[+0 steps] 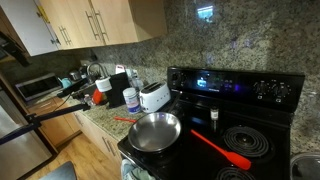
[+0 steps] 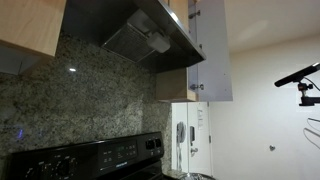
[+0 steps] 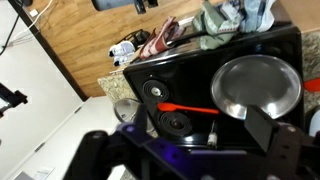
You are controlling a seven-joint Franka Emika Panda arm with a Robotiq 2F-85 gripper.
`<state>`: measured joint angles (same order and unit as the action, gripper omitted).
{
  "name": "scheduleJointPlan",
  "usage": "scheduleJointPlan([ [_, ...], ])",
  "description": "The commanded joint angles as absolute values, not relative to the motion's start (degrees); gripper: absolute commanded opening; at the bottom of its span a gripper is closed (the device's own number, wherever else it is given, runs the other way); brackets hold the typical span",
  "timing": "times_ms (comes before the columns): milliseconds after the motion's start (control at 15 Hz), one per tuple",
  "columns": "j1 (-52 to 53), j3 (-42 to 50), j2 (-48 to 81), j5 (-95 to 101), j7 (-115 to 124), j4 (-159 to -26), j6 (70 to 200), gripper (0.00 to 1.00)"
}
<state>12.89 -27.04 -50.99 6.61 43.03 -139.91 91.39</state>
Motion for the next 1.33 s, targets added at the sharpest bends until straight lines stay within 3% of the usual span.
scheduleJointPlan([
  [0, 9.9, -26.0, -56.7, 12.7, 42.4, -140.5, 96.3, 1.00],
  [667, -0.7, -18.7, -57.0, 21.8, 39.2, -131.7, 118.8, 1.00],
  [1067, 0.3, -10.8, -53.8, 13.4, 25.5, -125.8, 117.4, 1.00],
  [1267, -2.7, -11.9, -55.6, 12.5, 25.5, -127.7, 119.4, 1.00],
])
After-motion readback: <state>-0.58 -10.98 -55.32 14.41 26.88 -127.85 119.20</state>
